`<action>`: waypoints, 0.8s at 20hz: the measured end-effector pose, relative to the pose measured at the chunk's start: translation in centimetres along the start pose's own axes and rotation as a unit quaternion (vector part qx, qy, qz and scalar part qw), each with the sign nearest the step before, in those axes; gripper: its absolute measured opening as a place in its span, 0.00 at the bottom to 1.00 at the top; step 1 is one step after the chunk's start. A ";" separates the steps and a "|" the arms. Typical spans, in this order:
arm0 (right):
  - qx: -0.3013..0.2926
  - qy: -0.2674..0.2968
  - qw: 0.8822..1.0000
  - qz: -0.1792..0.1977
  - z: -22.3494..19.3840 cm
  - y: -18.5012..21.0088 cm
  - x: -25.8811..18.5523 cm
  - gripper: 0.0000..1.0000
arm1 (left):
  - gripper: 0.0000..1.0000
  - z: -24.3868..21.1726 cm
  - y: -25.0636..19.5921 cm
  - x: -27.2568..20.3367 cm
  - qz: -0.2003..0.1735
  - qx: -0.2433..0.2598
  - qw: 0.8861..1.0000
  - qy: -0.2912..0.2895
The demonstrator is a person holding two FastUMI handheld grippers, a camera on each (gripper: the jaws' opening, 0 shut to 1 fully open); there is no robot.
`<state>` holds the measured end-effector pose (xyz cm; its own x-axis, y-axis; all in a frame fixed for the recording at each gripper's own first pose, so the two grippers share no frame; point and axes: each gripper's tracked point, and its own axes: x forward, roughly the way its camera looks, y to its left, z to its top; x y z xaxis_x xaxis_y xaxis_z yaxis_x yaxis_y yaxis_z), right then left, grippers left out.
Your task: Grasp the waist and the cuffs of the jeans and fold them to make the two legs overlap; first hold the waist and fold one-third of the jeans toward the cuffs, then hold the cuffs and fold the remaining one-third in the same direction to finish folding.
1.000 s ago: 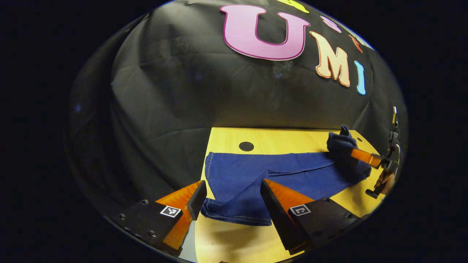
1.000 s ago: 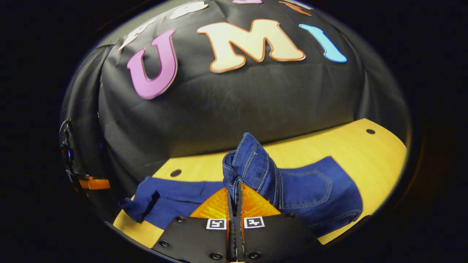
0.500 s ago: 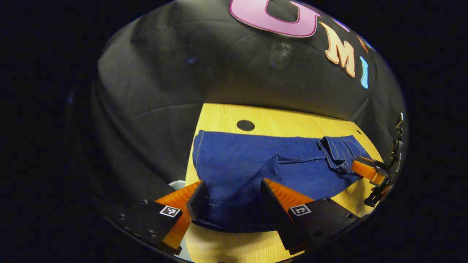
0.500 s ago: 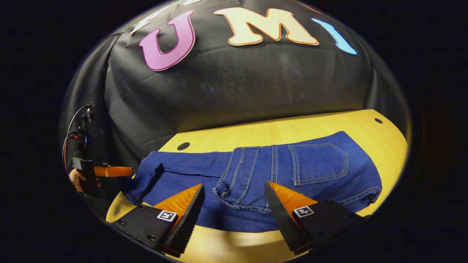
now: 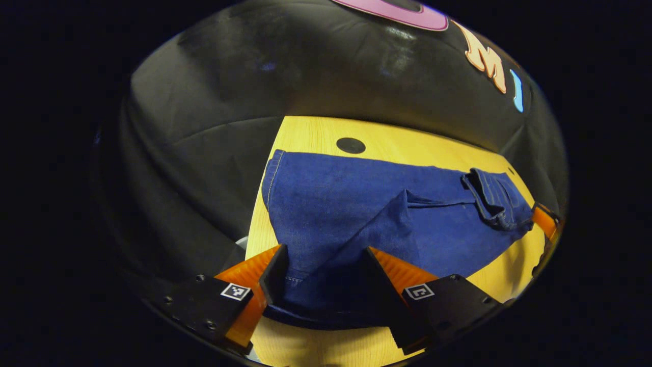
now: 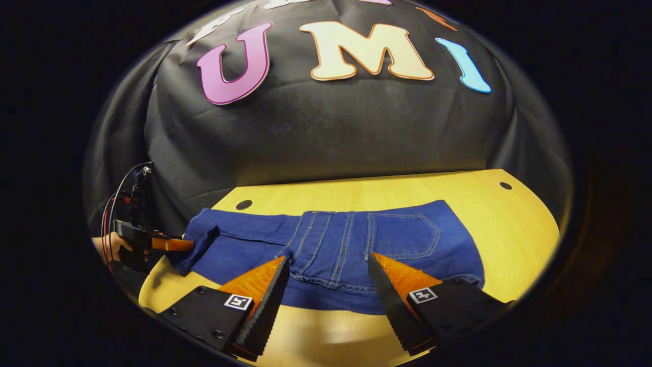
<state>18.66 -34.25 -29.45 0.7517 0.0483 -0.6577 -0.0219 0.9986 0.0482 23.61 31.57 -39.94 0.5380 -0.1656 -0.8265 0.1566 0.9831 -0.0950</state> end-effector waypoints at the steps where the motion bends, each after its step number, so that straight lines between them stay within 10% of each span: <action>1: 0.002 -0.004 1.000 -0.001 0.4 -0.3 -0.2 0.95 | 0.92 0.2 0.3 0.2 0.008 0.002 1.000 -0.002; 6: 0.010 -0.024 1.000 0.004 1.5 -1.3 -1.7 0.95 | 0.09 1.2 -2.2 0.9 -0.042 -0.052 0.997 -0.033; 16: 0.016 -0.038 0.999 0.019 4.1 -6.7 -5.4 0.95 | 0.00 6.9 -6.2 -2.7 -0.045 -0.102 0.989 -0.096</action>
<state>17.46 -41.26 -23.18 0.7983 0.0834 -0.5964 -0.0320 0.9948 0.0963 26.91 25.37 -33.31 0.6803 -0.2462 -0.6903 0.0518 0.9557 -0.2898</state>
